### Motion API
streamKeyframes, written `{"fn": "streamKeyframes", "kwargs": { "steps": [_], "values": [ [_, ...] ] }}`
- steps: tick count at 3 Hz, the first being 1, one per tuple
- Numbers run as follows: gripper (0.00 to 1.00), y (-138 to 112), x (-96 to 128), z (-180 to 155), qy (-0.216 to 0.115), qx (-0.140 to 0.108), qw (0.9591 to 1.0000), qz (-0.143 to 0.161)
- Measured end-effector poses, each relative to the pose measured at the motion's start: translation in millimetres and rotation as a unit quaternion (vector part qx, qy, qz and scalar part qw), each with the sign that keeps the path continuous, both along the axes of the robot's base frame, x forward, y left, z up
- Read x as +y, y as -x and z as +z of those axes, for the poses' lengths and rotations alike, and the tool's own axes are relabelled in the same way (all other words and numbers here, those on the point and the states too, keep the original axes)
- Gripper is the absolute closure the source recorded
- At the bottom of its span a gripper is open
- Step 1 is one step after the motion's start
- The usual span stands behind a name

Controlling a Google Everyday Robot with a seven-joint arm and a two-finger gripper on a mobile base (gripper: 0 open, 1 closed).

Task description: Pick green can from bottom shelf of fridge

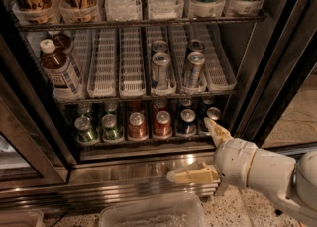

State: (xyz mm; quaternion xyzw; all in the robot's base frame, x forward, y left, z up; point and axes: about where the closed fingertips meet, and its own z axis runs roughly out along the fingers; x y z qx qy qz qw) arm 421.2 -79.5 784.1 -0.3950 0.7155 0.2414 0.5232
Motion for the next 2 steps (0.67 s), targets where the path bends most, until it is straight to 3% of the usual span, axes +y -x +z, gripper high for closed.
{"fn": "streamKeyframes", "kwargs": {
  "steps": [1,2],
  "values": [
    [0.0,-7.5,17.4,9.3,-0.095,-0.027,0.9948,-0.026],
    [0.0,-11.9,74.0,35.8,-0.154,-0.069,0.9856,0.012]
  ]
}}
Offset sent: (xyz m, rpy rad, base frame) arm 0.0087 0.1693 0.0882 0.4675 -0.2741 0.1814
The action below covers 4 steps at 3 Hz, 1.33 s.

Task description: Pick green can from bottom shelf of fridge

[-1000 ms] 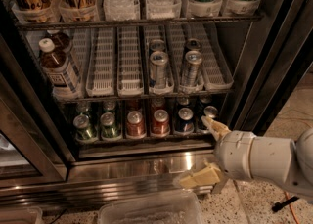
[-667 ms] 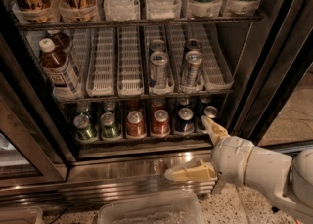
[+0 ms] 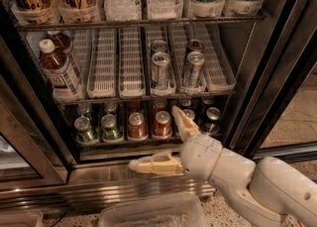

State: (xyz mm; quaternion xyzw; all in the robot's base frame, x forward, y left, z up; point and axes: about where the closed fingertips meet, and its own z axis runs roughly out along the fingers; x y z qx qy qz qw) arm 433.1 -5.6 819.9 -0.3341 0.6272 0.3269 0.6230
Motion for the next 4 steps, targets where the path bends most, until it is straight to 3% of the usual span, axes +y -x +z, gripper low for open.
{"fn": "streamKeyframes", "kwargs": {
  "steps": [1,2,3,4],
  "values": [
    [0.0,7.0,23.9,22.8,-0.015,-0.025,0.9993,0.023],
    [0.0,7.0,24.4,23.0,-0.014,-0.025,0.9993,0.023],
    [0.0,-6.6,27.4,-11.7,0.027,-0.03,0.9991,0.01],
    [0.0,-26.5,25.9,-72.0,0.097,-0.048,0.9941,-0.012]
  ]
}}
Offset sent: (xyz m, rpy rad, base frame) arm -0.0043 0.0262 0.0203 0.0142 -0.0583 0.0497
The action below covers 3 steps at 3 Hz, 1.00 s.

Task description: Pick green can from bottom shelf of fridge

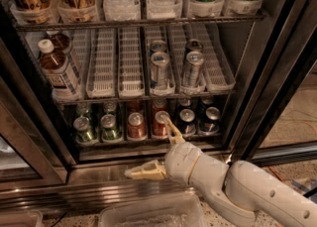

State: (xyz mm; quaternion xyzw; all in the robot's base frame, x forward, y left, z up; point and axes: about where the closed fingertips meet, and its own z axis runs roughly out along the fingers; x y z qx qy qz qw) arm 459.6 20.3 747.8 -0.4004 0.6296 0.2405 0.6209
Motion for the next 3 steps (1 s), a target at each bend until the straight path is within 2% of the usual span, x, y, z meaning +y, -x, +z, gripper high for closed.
{"fn": "streamKeyframes", "kwargs": {
  "steps": [1,2,3],
  "values": [
    [0.0,-13.5,-5.1,-46.3,0.056,-0.014,0.9981,-0.021],
    [0.0,-23.7,-9.5,-79.1,0.082,-0.014,0.996,-0.033],
    [0.0,-23.6,-9.3,-78.8,0.08,-0.014,0.9962,-0.033]
  ]
}}
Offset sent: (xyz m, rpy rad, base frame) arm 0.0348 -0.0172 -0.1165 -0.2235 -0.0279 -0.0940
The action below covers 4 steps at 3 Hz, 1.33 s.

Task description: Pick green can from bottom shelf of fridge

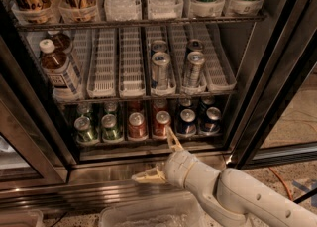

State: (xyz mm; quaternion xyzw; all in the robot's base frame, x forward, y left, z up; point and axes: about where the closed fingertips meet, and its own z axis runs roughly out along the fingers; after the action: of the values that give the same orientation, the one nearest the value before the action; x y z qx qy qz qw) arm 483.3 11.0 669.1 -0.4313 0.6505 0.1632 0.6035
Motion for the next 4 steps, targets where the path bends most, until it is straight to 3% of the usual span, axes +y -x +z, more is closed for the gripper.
{"fn": "streamKeyframes", "kwargs": {
  "steps": [1,2,3,4],
  "values": [
    [0.0,-3.0,13.0,-3.6,-0.029,-0.001,0.9996,-0.004],
    [0.0,-2.6,57.8,16.6,-0.057,-0.047,0.9973,-0.005],
    [0.0,-0.1,96.6,36.3,-0.095,-0.078,0.9922,-0.021],
    [0.0,-5.5,114.9,13.2,-0.157,-0.025,0.9863,-0.043]
  ]
}}
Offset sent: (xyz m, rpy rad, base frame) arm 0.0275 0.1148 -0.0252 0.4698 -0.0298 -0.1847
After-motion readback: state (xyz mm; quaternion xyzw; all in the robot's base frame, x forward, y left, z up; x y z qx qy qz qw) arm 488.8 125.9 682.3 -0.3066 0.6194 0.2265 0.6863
